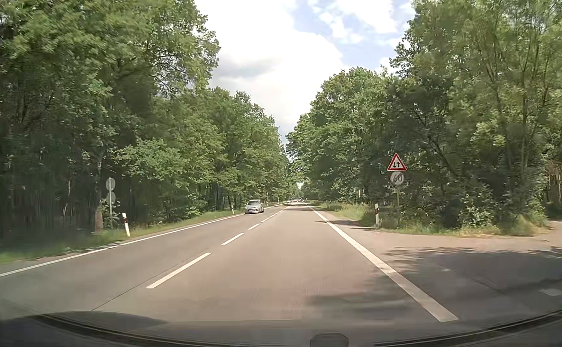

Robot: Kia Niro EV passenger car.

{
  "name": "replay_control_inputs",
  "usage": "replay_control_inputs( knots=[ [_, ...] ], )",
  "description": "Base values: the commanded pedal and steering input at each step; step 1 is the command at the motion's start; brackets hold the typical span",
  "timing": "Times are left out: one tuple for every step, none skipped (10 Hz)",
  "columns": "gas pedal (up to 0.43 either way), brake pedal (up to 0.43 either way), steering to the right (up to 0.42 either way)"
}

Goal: Follow the waypoints while adhering to traffic rules and regulations

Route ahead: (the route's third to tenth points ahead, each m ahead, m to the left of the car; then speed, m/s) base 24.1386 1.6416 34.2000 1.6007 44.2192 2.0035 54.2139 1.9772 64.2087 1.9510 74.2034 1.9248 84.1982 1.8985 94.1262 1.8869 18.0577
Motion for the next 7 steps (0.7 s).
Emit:
replay_control_inputs(
  knots=[
    [0.087, 0.037, -0.002],
    [0.087, 0.037, -0.002],
    [0.087, 0.037, -0.002],
    [0.087, 0.037, -0.001],
    [0.087, 0.030, -0.001],
    [0.087, 0.037, -0.001],
    [0.087, 0.037, -0.001]
  ],
)
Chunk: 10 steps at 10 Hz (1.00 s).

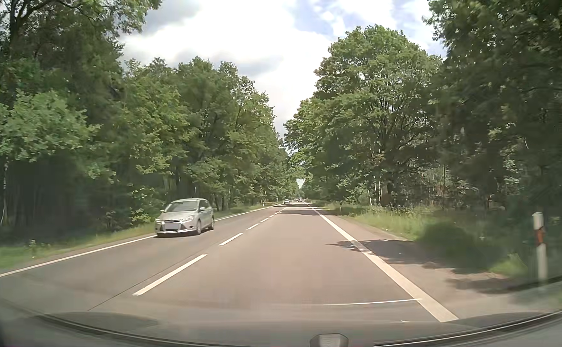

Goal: Follow the waypoints while adhering to traffic rules and regulations

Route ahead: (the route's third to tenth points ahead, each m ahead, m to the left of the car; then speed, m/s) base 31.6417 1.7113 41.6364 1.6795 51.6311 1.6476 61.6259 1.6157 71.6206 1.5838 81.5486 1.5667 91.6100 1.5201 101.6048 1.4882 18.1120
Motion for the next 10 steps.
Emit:
replay_control_inputs(
  knots=[
    [0.087, 0.037, -0.001],
    [0.087, 0.037, -0.001],
    [0.087, 0.037, -0.001],
    [0.087, 0.037, -0.001],
    [0.087, 0.037, -0.001],
    [0.087, 0.037, -0.001],
    [0.087, 0.037, -0.001],
    [0.087, 0.037, -0.001],
    [0.087, 0.037, -0.001],
    [0.087, 0.037, -0.001]
  ],
)
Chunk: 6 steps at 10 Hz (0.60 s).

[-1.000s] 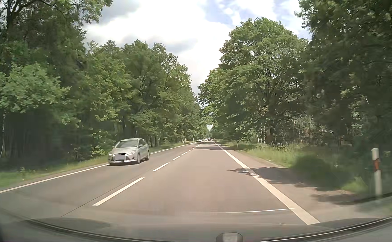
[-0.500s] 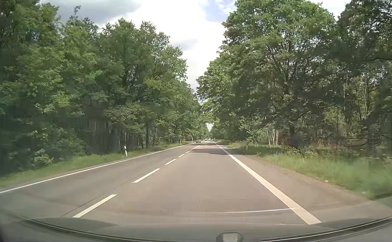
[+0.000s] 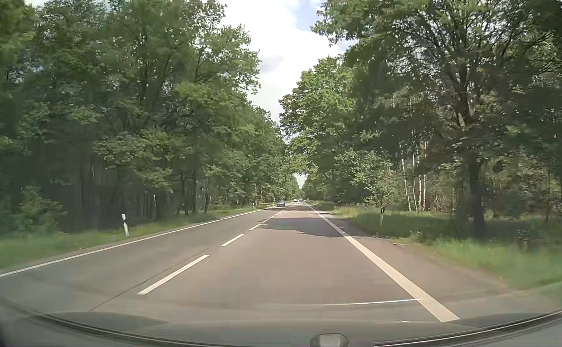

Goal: Follow the waypoints while adhering to traffic rules and regulations

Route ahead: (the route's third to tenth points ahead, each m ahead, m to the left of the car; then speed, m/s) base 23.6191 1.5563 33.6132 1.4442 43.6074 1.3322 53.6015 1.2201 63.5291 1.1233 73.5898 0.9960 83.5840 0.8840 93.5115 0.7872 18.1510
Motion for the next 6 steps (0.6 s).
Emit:
replay_control_inputs(
  knots=[
    [0.087, 0.037, 0.000],
    [0.087, 0.037, 0.000],
    [0.087, 0.037, 0.000],
    [0.087, 0.037, 0.000],
    [0.087, 0.037, 0.000],
    [0.087, 0.037, 0.000]
  ],
)
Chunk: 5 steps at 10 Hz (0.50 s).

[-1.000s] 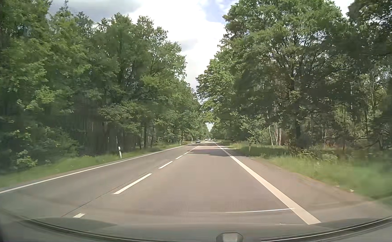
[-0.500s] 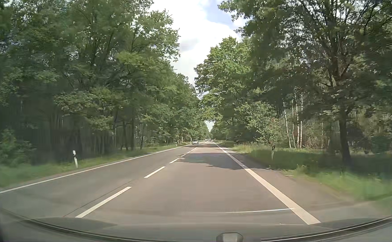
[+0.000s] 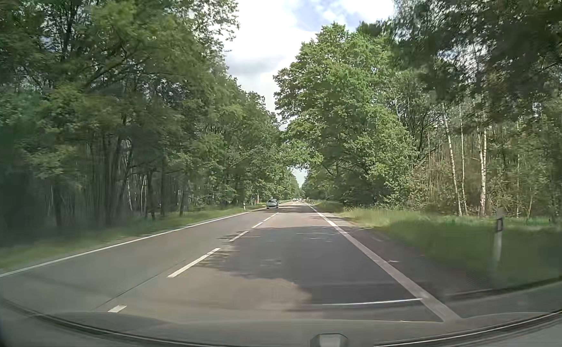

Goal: Follow the waypoints while adhering to traffic rules and regulations

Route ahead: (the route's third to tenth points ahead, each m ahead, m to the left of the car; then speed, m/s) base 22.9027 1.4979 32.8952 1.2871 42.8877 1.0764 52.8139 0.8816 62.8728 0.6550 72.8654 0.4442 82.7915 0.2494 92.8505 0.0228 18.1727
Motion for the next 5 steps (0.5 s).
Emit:
replay_control_inputs(
  knots=[
    [0.087, 0.030, 0.000],
    [0.087, 0.037, 0.000],
    [0.087, 0.037, 0.000],
    [0.087, 0.030, 0.000],
    [0.087, 0.037, -0.001]
  ],
)
